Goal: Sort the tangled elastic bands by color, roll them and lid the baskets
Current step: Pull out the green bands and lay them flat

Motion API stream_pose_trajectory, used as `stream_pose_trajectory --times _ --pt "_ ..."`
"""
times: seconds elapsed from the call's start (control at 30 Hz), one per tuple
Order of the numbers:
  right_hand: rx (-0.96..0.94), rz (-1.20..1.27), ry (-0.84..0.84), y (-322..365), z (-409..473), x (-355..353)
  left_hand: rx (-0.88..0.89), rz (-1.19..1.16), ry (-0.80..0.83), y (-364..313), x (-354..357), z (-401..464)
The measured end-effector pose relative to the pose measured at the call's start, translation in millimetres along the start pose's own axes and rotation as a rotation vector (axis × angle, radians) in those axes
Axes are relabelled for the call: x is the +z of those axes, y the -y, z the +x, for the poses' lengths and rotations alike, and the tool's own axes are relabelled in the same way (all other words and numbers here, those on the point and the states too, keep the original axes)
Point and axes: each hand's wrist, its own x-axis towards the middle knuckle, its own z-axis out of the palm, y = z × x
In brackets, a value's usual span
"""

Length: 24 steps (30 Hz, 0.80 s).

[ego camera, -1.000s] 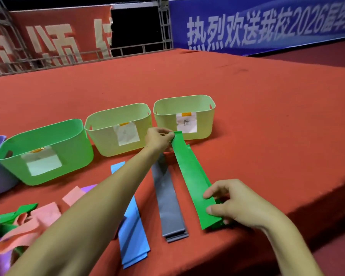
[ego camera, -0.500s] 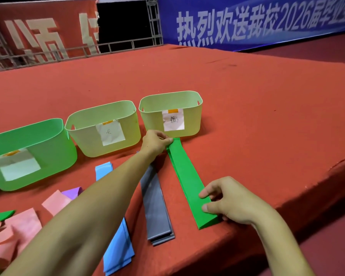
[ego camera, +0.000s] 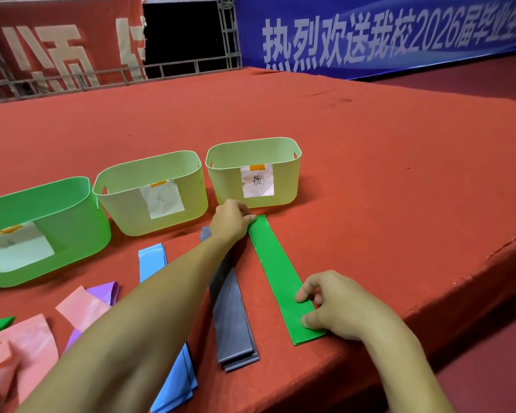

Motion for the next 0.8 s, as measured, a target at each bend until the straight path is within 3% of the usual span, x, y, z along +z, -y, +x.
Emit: stream_pose_trajectory --times 0.2,0.4,0.53,0.8 --pt "-0.003 -0.034 -0.009 5.8 1.2 3.2 0.057 0.059 -0.015 -1.5 0.8 -0.8" --pt "-0.029 -0.091 -0.16 8.8 10.4 8.4 0.186 0.268 -0.089 -8.0 -2.2 -5.0" --pt "-0.076 -0.111 -0.295 16.7 10.0 5.6 0.174 0.232 -0.109 -16.0 -19.5 -13.8" --pt "-0.422 0.29 -0.451 74.5 22.2 32.6 0.247 0.039 -0.117 12.2 -88.3 -83.6"
